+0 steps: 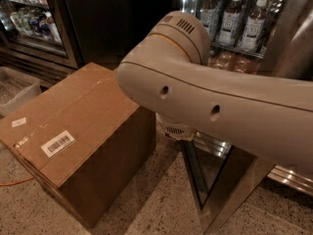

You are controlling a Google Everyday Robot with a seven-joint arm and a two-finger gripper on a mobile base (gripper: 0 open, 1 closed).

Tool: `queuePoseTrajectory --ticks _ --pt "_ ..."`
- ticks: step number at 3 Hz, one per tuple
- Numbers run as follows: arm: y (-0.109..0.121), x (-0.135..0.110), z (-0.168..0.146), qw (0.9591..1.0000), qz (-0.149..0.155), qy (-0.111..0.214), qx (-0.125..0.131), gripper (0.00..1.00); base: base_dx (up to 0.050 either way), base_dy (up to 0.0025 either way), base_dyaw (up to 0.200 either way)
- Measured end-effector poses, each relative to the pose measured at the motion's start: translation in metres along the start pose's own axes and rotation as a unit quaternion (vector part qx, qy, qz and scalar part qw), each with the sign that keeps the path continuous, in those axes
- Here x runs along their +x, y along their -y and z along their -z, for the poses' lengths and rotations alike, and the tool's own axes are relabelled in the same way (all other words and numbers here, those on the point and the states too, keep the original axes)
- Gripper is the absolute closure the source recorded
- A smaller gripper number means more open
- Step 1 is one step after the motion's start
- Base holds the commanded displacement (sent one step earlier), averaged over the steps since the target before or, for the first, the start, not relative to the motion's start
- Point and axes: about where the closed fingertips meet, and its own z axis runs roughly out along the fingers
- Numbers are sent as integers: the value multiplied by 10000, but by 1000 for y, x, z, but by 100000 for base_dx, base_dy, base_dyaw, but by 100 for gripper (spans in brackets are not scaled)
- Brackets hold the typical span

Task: Close left fridge door

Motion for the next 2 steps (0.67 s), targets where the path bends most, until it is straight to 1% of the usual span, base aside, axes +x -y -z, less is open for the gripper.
queuePoseTrajectory --ticks 2 --pt "0 0 0 10000 0 0 0 100 -2 3 -20033"
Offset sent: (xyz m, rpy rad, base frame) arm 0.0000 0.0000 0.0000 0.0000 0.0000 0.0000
